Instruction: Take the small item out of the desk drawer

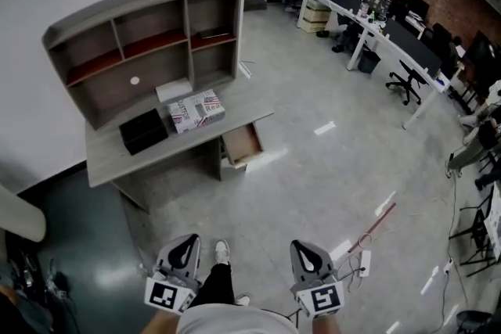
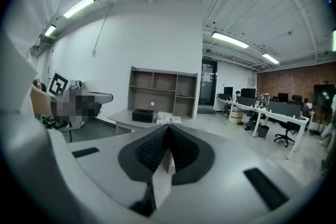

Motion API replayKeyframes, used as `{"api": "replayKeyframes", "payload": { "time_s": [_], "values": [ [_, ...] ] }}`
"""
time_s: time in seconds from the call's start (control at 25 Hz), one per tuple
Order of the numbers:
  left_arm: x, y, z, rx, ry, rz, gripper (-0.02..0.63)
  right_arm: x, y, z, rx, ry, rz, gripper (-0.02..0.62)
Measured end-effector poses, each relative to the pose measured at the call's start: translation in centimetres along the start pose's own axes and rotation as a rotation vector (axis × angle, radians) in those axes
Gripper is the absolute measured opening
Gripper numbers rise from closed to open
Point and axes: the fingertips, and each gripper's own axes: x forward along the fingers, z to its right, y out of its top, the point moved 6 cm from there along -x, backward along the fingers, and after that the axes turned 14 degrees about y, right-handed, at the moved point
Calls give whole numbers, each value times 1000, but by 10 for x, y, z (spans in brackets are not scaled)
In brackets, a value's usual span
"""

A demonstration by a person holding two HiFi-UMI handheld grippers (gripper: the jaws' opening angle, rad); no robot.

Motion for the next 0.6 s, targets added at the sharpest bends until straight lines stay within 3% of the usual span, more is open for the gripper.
{"api": "replayKeyframes", "payload": {
  "time_s": [0.12,0.32,0.6],
  "values": [
    [54,-11,-17,-24,-11,-11,18,40,1,31,3,-1,-53,23],
    [149,-1,-55,-49,-48,6,18,115,34,89,-39,3,-82,23],
    [233,-24,-99,-86,-90,-55,18,185,55,129,-43,-46,-105,23]
  ]
}}
